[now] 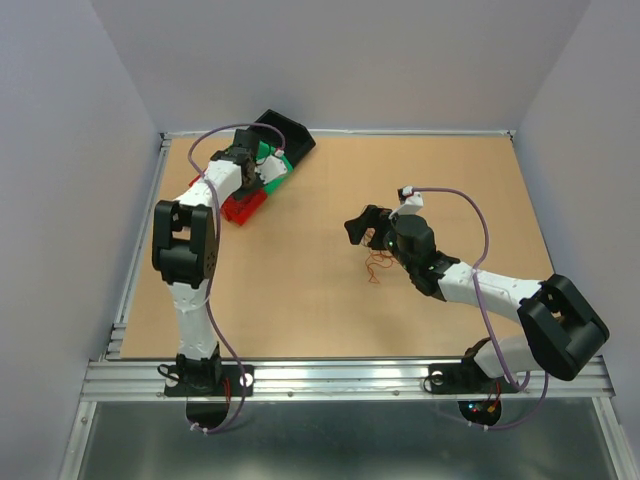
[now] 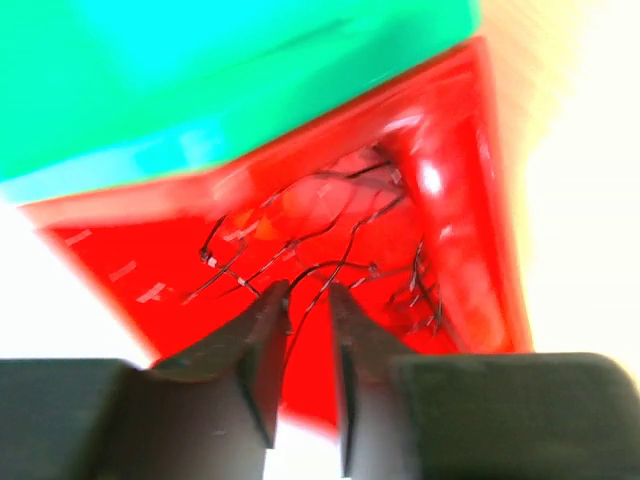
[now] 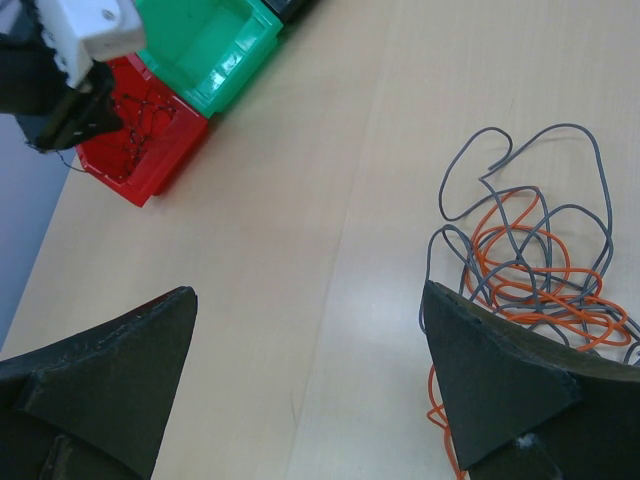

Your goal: Untangle the cables

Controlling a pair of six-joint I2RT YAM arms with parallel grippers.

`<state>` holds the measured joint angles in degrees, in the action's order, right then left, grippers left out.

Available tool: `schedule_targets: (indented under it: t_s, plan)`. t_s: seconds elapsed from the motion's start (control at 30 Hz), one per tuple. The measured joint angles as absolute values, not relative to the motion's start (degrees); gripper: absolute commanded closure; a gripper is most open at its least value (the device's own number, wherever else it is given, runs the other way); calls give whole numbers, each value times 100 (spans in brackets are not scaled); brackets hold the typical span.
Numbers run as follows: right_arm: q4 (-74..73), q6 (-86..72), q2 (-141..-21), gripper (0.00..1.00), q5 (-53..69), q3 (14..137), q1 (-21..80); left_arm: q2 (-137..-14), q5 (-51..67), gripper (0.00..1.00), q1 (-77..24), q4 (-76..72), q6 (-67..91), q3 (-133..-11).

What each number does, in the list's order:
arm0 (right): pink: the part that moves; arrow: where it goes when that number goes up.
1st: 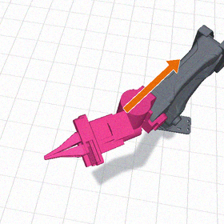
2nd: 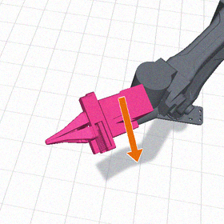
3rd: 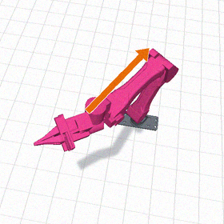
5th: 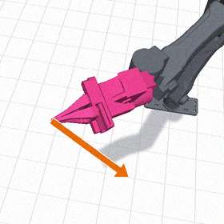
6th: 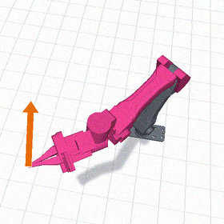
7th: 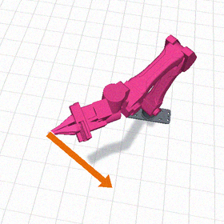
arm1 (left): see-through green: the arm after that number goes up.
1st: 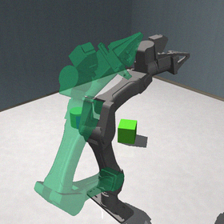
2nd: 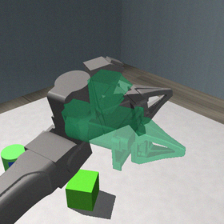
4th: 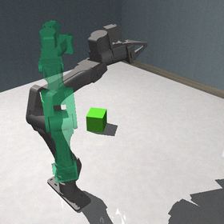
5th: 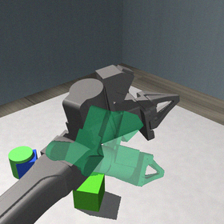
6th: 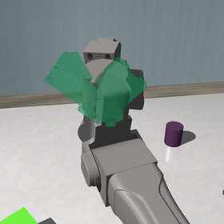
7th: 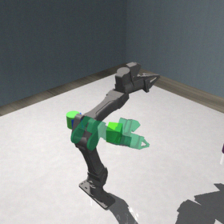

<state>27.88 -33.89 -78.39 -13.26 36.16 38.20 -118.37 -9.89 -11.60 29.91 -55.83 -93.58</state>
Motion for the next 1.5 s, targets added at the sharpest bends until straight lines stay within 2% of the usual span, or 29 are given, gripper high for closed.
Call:
schedule_targets:
  t_s: [0.2,0.37,0.47,0.5,0.57,0.7,0.73,0.9,1.03,1.5]
  plan:
    - [2788,-3389,-7839,0,-1315,3614,3820,-10956,-733,53,-1138,2943,-5450,-9411]
    - [2788,-3389,-7839,0,-1304,3616,3820,-10879,-902,51,-1070,2875,-5275,-9625]
    - [2788,-3389,-7839,0,-1304,3614,3820,-10890,-880,42,-967,2895,-5166,-9625]
    - [2788,-3389,-7839,0,-1304,3616,3820,-10888,-825,34,-945,2904,-5142,-9625]
    - [2788,-3389,-7839,0,-1304,3614,3820,-10879,-676,29,-908,2926,-5116,-9625]
    - [2788,-3389,-7839,0,-1299,3616,3820,-10593,-180,10,-849,2991,-5098,-9382]
    - [2788,-3389,-7839,0,-1297,3616,3820,-10466,-78,9,-854,3026,-5103,-9279]
    - [2788,-3389,-7839,0,-1280,3614,3820,-9411,314,10,-1028,3057,-5113,-8458]
    - [2788,-3387,-7839,0,-1256,3616,3820,-9041,425,10,-1280,2978,-5175,-7907]
    - [2790,-3387,-7839,0,-1221,3616,3820,-10114,353,23,-1529,2740,-5221,-7734]
